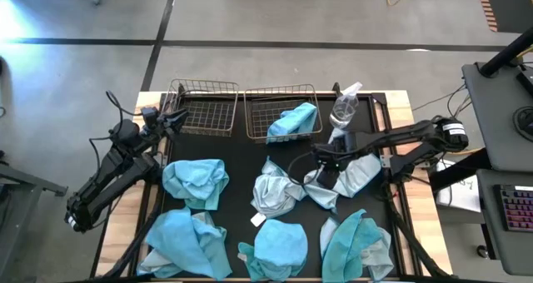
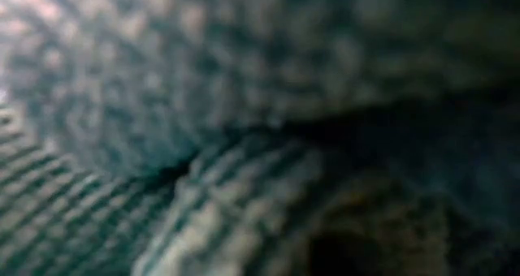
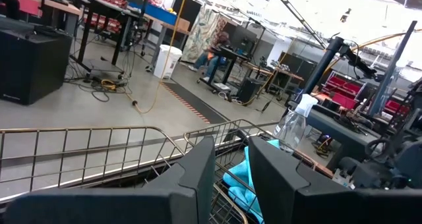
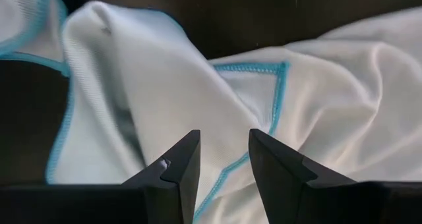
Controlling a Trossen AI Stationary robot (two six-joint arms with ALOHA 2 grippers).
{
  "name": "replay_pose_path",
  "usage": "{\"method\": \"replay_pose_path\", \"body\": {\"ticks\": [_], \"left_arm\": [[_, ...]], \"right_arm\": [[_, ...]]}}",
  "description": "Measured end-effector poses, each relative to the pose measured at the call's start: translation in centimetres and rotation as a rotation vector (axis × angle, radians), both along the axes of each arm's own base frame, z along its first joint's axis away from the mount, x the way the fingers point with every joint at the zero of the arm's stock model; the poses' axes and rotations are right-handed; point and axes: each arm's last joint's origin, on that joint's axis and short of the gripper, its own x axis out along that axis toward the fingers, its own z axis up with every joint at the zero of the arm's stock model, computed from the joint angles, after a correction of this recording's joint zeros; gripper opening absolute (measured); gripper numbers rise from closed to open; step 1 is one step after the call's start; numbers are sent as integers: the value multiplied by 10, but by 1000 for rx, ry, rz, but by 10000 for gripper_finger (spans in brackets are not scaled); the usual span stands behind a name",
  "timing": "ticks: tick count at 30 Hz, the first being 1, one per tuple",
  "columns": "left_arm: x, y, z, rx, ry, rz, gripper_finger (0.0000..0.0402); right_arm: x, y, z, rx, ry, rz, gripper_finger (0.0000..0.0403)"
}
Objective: Sort microfiber towel by color & place in baskets
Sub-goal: Put the light-blue microfiber towel into the left wire basket
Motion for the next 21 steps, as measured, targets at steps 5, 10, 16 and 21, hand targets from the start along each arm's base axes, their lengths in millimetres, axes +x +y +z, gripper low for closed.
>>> {"method": "replay_pose_path", "body": {"ticks": [5,10,16,21], "left_arm": [[0,0,0,0,0,0,79],[0,0,0,0,0,0,79],[0,0,0,0,0,0,79],[0,0,0,0,0,0,79]], "right_arm": [[-6,0,-11,4,27,-30,123],[-9,0,-20,6,31,-49,123],[-13,0,-28,8,31,-65,123],[-11,1,-32,20,2,-74,123]]}}
